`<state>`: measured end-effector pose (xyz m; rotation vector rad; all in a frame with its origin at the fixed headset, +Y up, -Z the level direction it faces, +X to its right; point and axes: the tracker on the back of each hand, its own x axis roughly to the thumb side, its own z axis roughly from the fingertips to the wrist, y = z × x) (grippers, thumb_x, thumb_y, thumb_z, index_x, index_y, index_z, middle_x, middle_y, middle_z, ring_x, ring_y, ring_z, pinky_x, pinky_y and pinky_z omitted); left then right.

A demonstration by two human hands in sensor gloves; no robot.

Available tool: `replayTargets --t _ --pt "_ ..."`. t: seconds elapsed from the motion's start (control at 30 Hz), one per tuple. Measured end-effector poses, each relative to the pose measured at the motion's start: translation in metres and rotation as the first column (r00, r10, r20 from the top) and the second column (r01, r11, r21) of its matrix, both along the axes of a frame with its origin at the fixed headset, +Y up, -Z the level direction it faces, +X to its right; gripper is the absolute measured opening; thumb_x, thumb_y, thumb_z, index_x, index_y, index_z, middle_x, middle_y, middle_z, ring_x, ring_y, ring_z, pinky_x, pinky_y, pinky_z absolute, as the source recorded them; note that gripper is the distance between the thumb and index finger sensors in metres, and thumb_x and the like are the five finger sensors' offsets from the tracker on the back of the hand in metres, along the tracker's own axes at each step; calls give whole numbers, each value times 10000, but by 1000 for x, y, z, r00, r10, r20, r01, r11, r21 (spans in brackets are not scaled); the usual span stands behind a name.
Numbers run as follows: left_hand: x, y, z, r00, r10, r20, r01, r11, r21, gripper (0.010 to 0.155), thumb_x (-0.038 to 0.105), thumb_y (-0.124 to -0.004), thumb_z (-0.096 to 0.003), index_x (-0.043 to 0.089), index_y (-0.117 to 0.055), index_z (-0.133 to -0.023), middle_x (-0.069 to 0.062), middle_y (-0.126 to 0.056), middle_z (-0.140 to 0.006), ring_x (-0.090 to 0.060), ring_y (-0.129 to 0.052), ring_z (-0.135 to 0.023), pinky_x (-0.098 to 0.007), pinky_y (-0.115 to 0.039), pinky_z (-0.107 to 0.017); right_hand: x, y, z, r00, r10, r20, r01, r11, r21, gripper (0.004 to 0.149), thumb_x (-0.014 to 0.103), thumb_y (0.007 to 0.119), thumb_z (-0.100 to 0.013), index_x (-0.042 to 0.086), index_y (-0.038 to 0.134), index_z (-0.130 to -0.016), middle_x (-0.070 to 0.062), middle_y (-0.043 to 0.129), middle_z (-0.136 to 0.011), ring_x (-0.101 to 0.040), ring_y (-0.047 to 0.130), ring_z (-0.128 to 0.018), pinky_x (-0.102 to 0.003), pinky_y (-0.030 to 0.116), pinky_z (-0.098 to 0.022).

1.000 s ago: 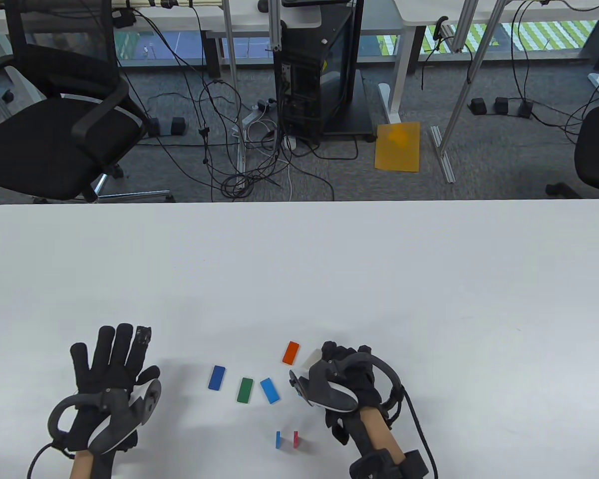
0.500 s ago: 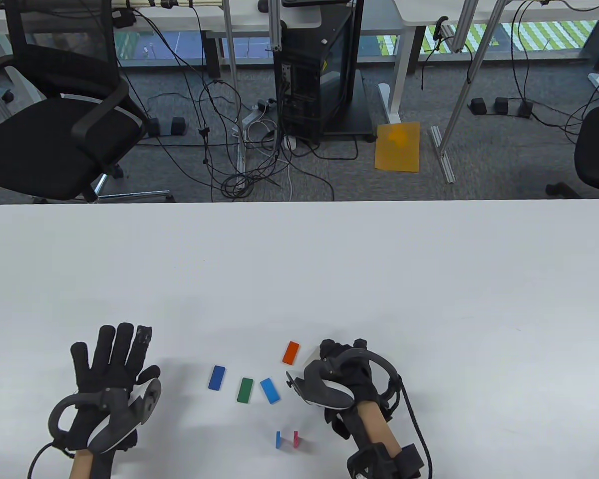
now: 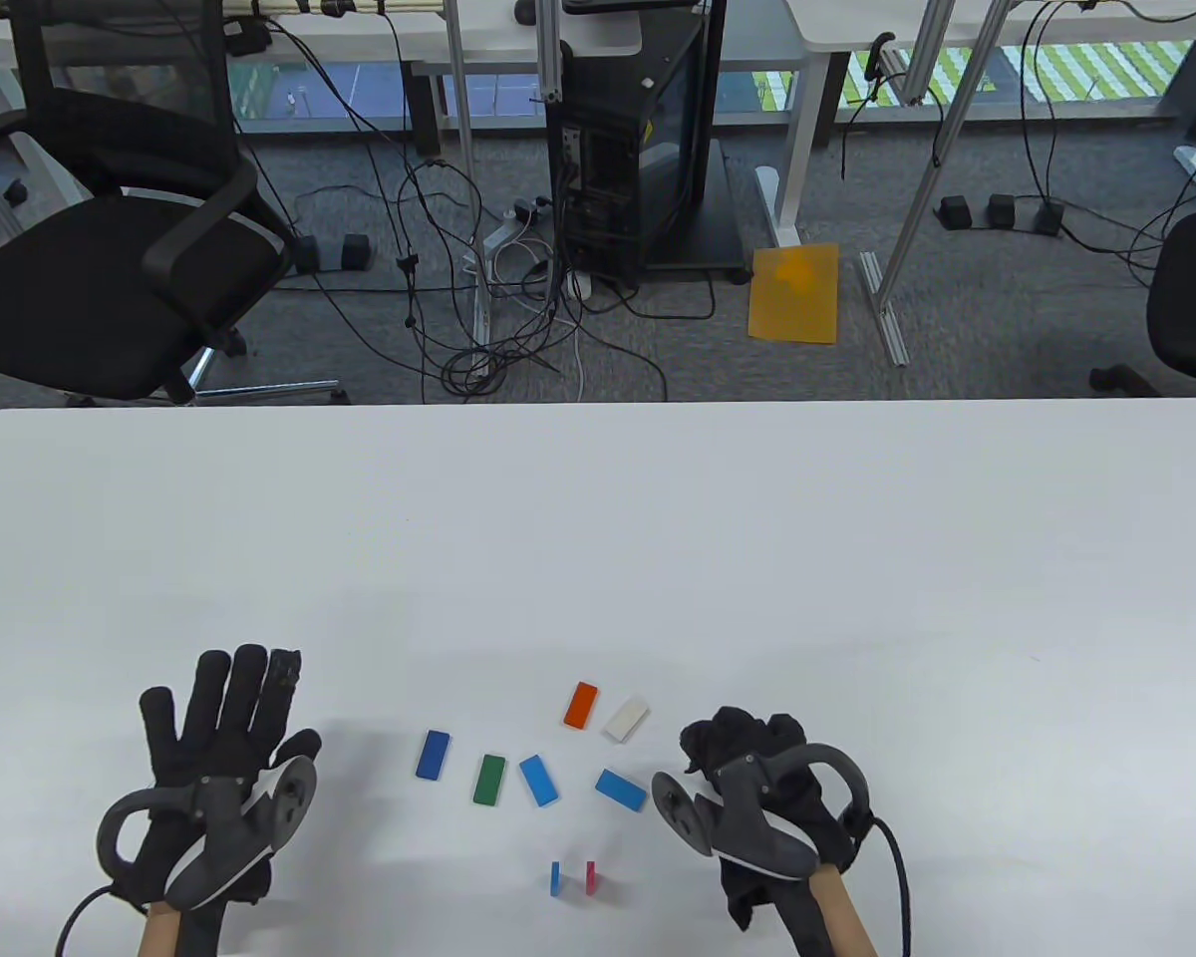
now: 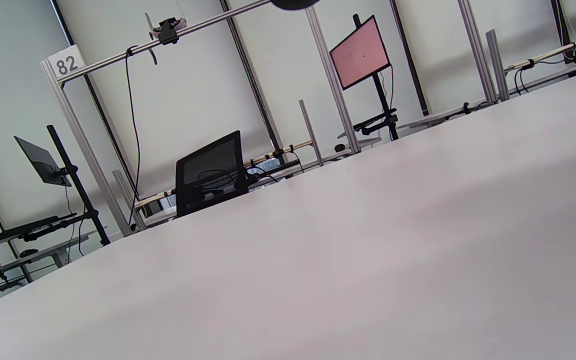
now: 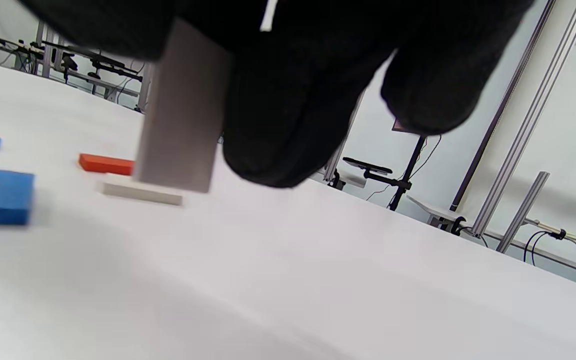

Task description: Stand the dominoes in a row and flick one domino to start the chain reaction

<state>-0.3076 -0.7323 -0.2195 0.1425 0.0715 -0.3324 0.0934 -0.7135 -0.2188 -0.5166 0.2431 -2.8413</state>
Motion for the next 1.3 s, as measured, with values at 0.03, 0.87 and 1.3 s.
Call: replayTargets --t 0.03,0.87,1.3 --pt "0 0 0 1000 -4 -1 4 1000 1 726 637 -210 -454 367 -178 -1126 76 -417 -1259 -242 -393 -1202 -634 -323 -812 -1 1 5 1000 6 -29 -6 1000 7 483 458 733 -328 248 794 -759 -36 918 -768 -90 1052 -464 -516 816 -500" --pt "4 -11 -3 995 -104 -3 104 994 -30 740 635 -210 -452 337 -142 -1125 77 -418 -1257 -239 -385 -1202 -632 -318 -813 -47 -24 50 948 89 -305 -85 996 27 710 481 765 -315 103 700 -912 41 916 -751 148 901 -202 -294 873 -357" --pt "6 -11 -2 994 -108 0 108 994 -31 758 637 -213 -451 306 -144 -1129 76 -428 -1255 -237 -396 -1199 -631 -322 -813 -55 -31 55 931 102 -351 -108 994 4 747 503 740 -324 84 673 -938 59 903 -765 120 937 -257 -337 858 -409"
